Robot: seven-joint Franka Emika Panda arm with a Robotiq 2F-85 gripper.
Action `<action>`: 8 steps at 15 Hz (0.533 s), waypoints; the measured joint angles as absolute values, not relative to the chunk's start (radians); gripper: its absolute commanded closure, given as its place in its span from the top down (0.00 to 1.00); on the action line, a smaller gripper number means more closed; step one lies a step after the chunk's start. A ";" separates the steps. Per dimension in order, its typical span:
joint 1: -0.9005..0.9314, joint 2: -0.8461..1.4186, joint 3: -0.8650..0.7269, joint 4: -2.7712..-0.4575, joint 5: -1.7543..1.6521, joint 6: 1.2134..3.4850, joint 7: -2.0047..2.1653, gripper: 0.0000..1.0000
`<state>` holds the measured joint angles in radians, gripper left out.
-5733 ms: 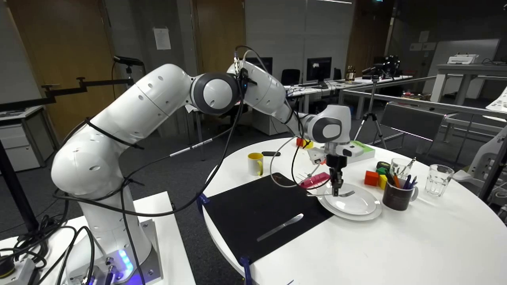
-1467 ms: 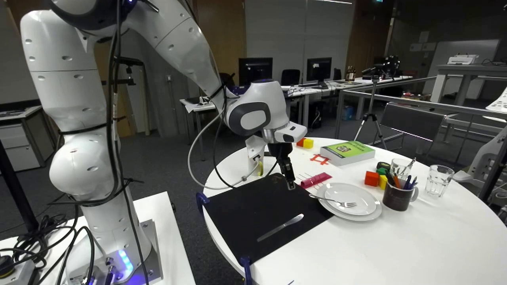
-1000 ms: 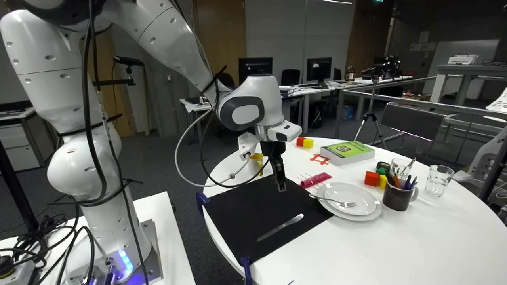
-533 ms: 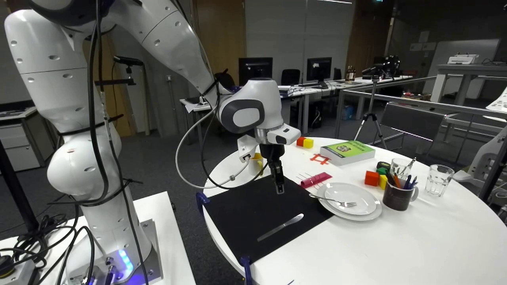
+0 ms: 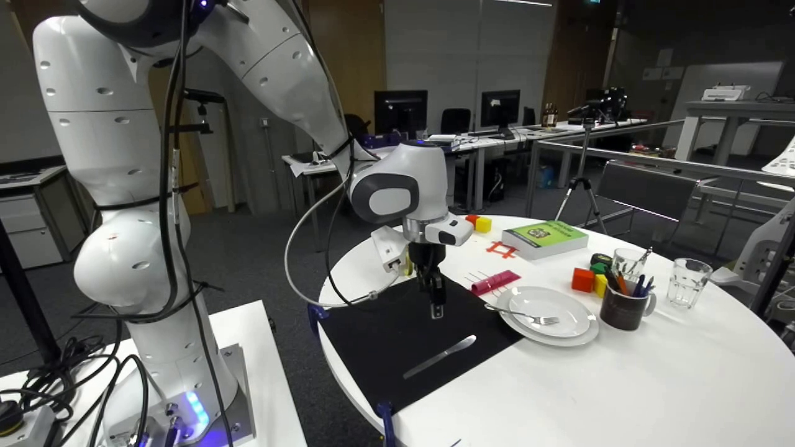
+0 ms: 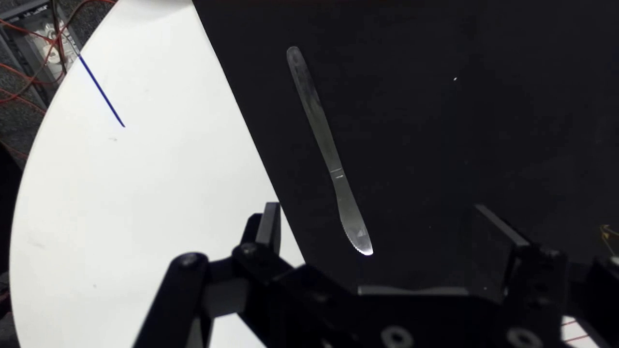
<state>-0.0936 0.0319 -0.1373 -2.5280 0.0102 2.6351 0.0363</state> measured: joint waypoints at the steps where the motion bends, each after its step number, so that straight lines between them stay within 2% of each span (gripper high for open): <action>1: -0.094 0.046 -0.137 -2.523 0.025 2.634 0.006 1.00; 8: -0.107 0.155 -0.138 -2.501 0.028 2.675 -0.072 1.00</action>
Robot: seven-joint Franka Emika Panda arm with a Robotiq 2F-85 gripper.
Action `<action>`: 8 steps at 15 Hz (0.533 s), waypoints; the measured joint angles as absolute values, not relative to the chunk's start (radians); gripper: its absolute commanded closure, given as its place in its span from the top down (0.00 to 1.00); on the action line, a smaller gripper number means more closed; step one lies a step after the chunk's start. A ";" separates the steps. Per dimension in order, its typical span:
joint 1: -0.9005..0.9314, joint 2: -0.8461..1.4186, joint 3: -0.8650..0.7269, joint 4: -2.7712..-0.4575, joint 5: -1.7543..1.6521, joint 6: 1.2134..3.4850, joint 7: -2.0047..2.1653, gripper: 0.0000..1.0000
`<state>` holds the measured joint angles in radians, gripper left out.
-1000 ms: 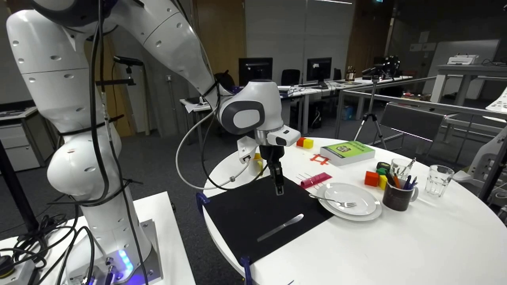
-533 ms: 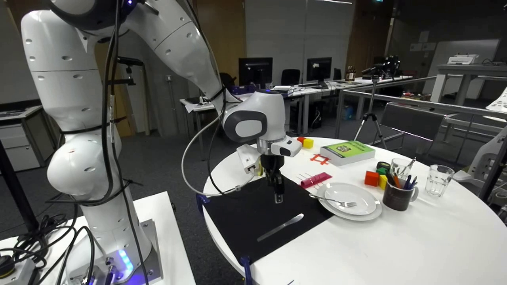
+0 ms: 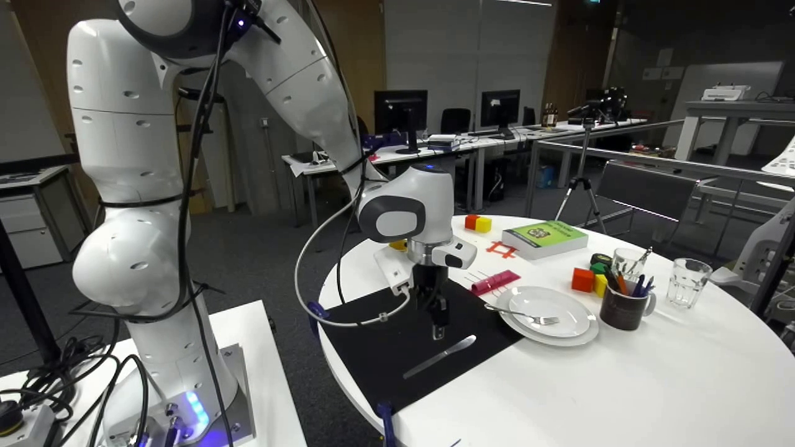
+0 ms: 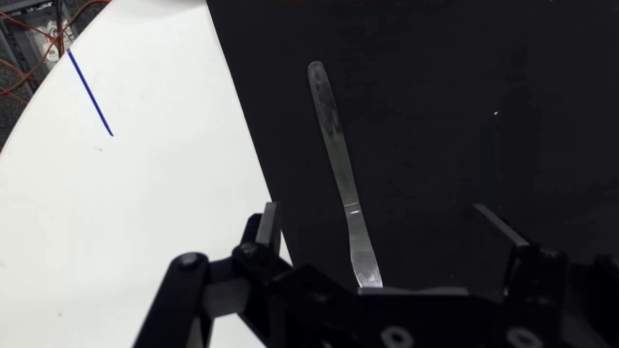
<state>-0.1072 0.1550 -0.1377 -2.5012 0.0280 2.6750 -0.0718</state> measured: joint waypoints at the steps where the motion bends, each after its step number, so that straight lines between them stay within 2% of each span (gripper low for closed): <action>1: -0.107 0.174 -0.138 -2.499 0.027 2.694 -0.072 1.00; 8: -0.107 0.297 -0.138 -2.458 0.022 2.725 -0.096 1.00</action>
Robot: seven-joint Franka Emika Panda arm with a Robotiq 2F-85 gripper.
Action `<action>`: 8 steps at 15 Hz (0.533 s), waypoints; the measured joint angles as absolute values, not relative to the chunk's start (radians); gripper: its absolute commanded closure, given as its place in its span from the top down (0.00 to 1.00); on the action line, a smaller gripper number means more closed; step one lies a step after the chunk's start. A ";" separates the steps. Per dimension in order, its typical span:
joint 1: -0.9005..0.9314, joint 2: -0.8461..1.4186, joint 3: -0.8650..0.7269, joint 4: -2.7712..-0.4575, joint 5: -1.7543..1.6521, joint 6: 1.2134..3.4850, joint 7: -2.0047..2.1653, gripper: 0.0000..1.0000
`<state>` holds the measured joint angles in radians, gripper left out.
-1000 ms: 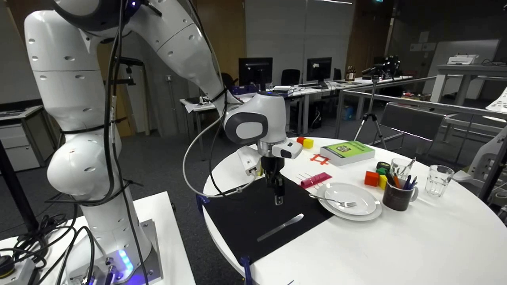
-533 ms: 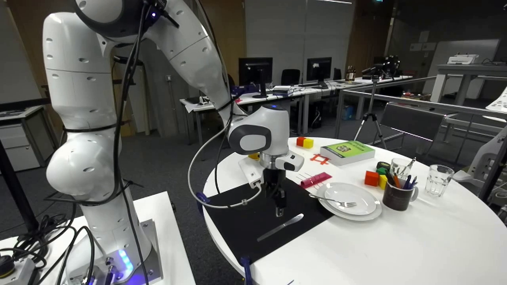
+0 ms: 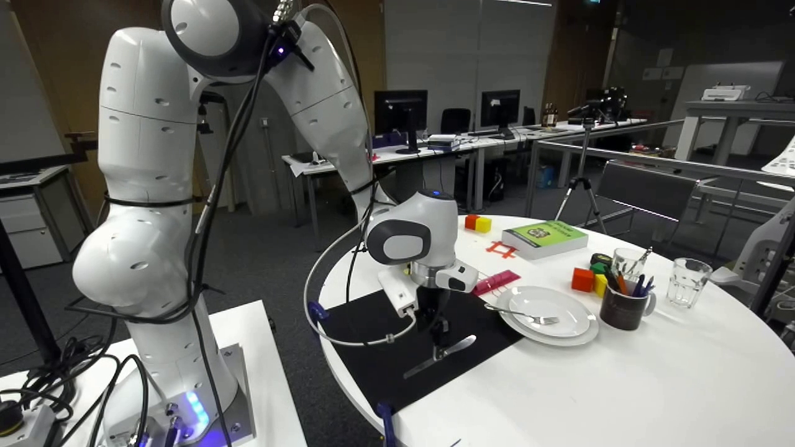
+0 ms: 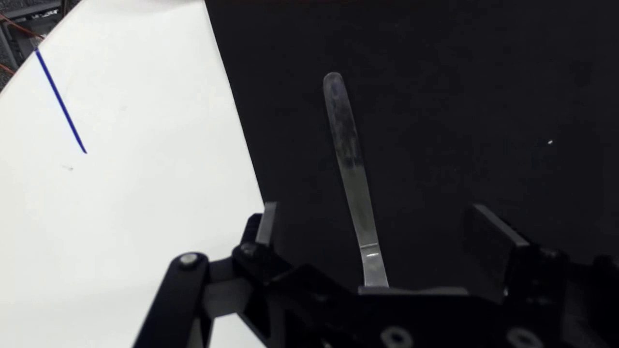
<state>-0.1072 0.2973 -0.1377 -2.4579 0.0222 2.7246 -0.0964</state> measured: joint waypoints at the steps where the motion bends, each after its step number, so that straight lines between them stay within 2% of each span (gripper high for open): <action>1: -0.107 0.312 -0.138 -2.452 0.022 2.725 -0.110 1.00; 8: -0.122 0.391 -0.116 -2.405 0.022 2.725 -0.163 1.00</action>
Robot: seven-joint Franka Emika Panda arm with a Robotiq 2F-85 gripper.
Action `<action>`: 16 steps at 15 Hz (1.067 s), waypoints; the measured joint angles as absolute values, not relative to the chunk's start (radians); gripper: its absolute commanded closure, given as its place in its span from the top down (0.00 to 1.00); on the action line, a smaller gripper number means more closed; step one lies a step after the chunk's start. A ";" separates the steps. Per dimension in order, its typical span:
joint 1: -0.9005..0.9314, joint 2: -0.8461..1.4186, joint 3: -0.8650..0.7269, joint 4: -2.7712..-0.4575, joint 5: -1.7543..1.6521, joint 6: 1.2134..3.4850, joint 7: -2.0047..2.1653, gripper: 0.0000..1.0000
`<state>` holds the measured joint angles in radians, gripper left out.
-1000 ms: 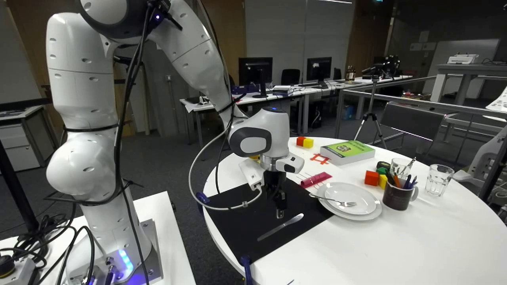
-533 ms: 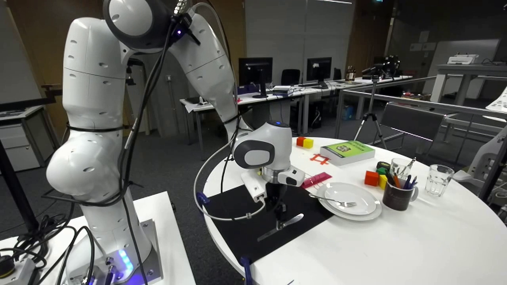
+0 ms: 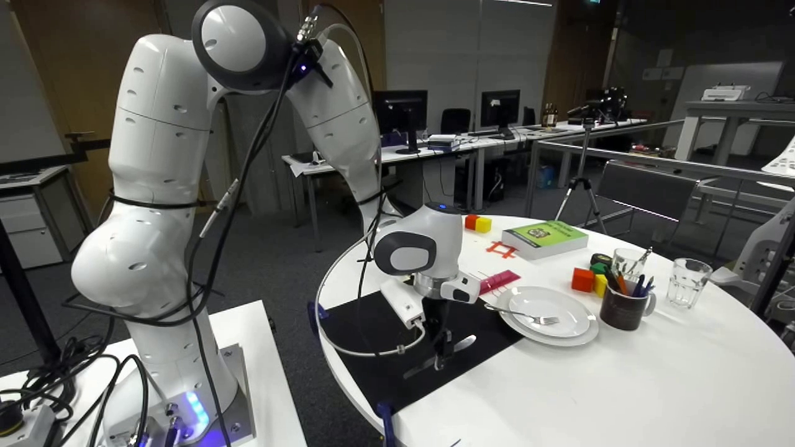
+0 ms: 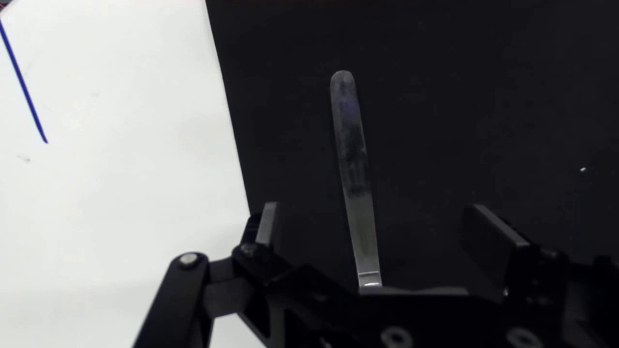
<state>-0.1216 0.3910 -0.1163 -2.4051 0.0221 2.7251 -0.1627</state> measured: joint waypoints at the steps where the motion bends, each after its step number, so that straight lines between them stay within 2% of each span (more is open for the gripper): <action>1: -0.122 0.400 -0.114 -2.398 0.021 2.726 -0.163 1.00; 4: -0.122 0.425 -0.111 -2.383 0.006 2.726 -0.164 0.86; 5: -0.122 0.432 -0.111 -2.379 0.000 2.727 -0.164 0.69; 14: -0.127 0.452 -0.111 -2.350 -0.049 2.729 -0.176 0.00; 16: -0.130 0.452 -0.111 -2.344 -0.050 2.729 -0.186 0.02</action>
<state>-0.1301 0.4517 -0.1113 -2.3442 -0.0503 2.7286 -0.1857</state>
